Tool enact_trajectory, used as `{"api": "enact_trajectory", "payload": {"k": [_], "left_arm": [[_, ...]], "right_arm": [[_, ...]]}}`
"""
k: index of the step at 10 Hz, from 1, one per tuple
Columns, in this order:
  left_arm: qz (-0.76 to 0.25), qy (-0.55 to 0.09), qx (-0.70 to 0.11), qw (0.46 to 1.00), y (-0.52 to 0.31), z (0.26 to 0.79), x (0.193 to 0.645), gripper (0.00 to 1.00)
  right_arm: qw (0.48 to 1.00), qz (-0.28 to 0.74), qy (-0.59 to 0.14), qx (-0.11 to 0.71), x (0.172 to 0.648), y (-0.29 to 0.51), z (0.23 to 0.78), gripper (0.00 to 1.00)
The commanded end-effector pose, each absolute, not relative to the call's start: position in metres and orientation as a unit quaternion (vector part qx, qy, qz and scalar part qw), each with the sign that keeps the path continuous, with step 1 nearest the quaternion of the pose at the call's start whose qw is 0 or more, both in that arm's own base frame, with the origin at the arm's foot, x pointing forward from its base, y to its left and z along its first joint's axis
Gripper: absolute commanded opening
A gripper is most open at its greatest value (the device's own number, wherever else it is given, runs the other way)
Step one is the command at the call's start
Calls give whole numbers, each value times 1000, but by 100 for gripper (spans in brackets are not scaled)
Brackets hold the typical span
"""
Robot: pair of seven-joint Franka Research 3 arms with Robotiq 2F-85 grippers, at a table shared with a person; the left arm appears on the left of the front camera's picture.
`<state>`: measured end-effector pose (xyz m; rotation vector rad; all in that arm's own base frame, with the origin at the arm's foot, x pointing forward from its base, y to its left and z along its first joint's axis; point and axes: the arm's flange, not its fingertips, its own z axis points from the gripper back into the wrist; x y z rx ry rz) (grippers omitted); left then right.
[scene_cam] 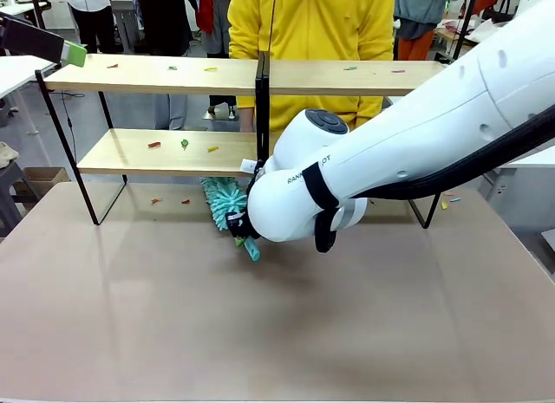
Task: Clean the shelves.
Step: Clean a randomly selected level of the Shelf with the Duster.
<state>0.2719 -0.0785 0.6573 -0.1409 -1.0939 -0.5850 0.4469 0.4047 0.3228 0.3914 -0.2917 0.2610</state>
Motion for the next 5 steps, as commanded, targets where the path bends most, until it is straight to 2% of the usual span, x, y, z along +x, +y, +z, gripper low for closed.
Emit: {"api": "enact_trajectory", "payload": {"k": [1, 5], "left_arm": [[-276, -512, -62, 811, -77, 657, 272, 100], [-276, -512, -62, 811, -77, 657, 272, 100]], "right_arm": [[959, 144, -135, 203, 451, 431, 327, 12], [948, 207, -116, 212, 453, 453, 324, 12]]}}
